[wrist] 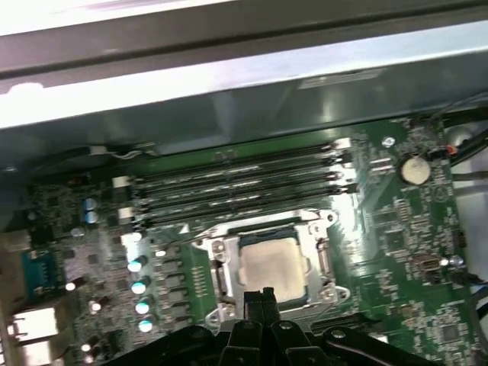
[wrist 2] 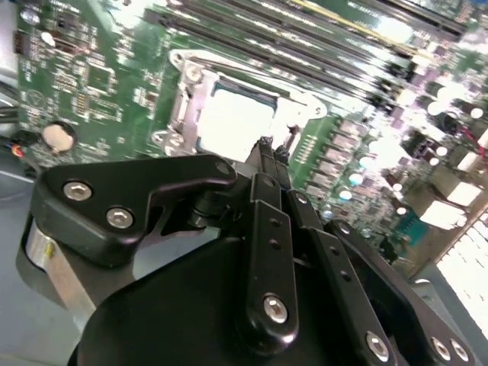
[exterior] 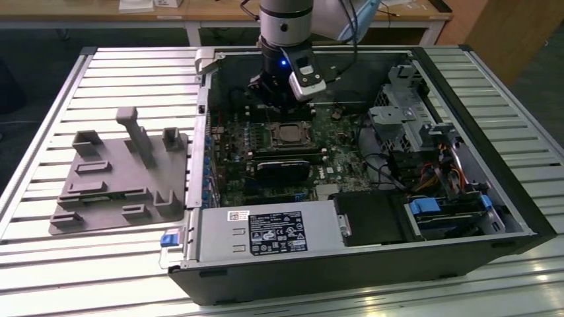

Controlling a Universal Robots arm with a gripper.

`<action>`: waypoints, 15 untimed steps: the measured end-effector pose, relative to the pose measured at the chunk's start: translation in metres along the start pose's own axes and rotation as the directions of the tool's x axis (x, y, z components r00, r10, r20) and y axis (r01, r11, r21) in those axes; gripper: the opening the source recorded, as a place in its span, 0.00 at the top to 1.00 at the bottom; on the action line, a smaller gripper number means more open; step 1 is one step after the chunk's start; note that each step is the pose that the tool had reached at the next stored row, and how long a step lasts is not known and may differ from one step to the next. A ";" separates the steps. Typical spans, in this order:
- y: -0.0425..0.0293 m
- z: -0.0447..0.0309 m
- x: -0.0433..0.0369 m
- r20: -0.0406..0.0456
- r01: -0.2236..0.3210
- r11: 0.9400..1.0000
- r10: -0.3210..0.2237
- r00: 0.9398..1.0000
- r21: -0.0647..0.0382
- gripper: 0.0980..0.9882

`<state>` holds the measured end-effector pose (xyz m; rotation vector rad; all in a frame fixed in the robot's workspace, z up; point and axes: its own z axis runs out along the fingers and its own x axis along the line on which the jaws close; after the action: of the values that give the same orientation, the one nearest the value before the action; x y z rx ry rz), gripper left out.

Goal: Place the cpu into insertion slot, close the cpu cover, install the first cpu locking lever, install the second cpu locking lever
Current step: 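Install the first cpu locking lever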

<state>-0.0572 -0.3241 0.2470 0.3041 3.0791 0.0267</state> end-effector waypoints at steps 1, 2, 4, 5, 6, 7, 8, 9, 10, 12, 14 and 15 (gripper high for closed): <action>-0.0006 -0.0002 0.0029 0.000 0.000 1.000 0.000 1.000 0.000 1.00; -0.0012 -0.0003 0.0061 0.000 0.000 1.000 0.000 1.000 0.000 1.00; -0.0024 -0.0006 0.0122 0.000 0.000 1.000 0.000 1.000 0.000 1.00; -0.0031 -0.0008 0.0153 0.000 0.000 1.000 0.000 1.000 0.000 1.00; -0.0036 -0.0009 0.0183 0.000 0.000 1.000 0.000 1.000 0.000 1.00; -0.0043 -0.0011 0.0217 0.000 0.000 1.000 0.000 1.000 0.000 1.00; -0.0050 -0.0013 0.0252 0.000 0.000 1.000 0.000 1.000 0.000 1.00; -0.0056 -0.0014 0.0282 0.000 0.000 1.000 0.000 1.000 0.000 1.00; -0.0062 -0.0016 0.0310 0.000 0.000 1.000 0.000 1.000 0.000 1.00; -0.0070 -0.0018 0.0352 0.000 0.000 1.000 0.000 1.000 -0.001 1.00; -0.0078 -0.0020 0.0393 -0.001 0.000 1.000 0.000 1.000 -0.004 1.00; -0.0083 -0.0021 0.0419 -0.001 0.000 1.000 0.000 1.000 -0.007 1.00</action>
<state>-0.1000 -0.3241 0.2470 0.3043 3.0792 0.0372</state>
